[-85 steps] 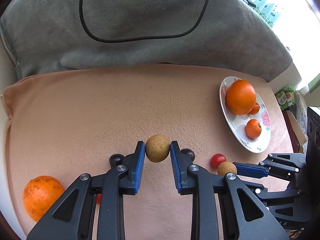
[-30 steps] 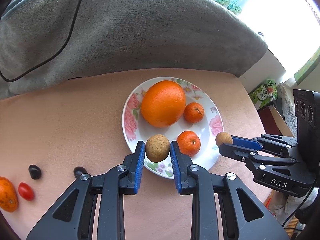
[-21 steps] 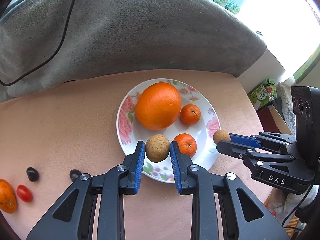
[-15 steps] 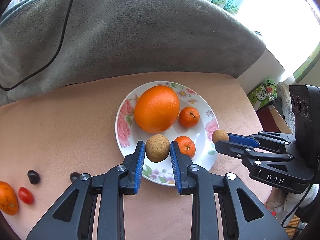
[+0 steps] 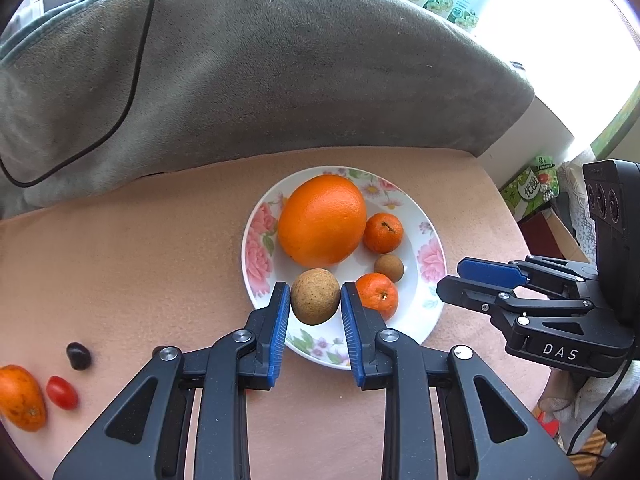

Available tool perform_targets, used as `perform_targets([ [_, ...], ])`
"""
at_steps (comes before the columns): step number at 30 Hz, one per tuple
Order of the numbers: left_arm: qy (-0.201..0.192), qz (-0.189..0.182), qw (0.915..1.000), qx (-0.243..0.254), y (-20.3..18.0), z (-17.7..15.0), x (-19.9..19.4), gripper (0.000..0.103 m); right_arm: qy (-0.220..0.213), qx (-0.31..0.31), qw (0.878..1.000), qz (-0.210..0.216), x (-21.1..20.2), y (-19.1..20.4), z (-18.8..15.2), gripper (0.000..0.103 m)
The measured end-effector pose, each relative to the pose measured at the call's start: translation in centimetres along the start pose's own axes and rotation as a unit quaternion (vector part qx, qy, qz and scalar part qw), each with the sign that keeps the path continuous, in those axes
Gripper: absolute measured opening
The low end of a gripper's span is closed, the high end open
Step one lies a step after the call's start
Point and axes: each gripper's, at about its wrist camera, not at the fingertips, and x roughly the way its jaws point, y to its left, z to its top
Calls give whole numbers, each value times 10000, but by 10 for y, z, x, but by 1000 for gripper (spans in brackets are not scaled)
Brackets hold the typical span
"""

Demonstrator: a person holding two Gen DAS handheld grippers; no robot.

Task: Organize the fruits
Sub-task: 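Lower the kiwi in the left tool onto the plate and open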

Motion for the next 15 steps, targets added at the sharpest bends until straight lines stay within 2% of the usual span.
perform_targets([
  [7,-128,60,9999,46,-1,0,-6,48,0,20,10000,-40,-1,2,-1,42],
  [8,-136,74,9999,47,-1,0,-7,50,-6,30,10000,-69,-1,3,-1,53],
  [10,-152,101,9998,40,-1,0,-8,53,-95,78,9998,-129,-3,2,-2,70],
  [13,-171,111,9998,37,0,-1,-9,55,-124,178,9996,-154,-4,0,-1,70],
  [15,-186,143,9997,31,0,-2,-10,61,-112,250,9995,-145,-4,-2,-1,70],
])
